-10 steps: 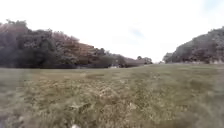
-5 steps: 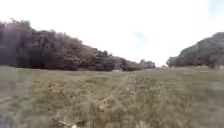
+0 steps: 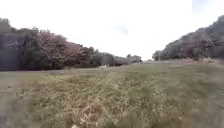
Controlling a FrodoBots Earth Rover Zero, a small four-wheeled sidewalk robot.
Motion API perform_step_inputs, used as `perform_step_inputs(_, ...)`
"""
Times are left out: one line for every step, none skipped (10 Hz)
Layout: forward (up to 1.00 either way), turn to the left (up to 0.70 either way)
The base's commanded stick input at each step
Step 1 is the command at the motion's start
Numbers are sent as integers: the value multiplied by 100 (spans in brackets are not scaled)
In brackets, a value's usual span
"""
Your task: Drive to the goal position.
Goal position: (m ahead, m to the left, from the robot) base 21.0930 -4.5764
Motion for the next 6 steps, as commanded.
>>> perform_step_inputs(100, 0)
perform_step_inputs(100, 0)
perform_step_inputs(100, 0)
perform_step_inputs(100, 0)
perform_step_inputs(100, 0)
perform_step_inputs(100, 0)
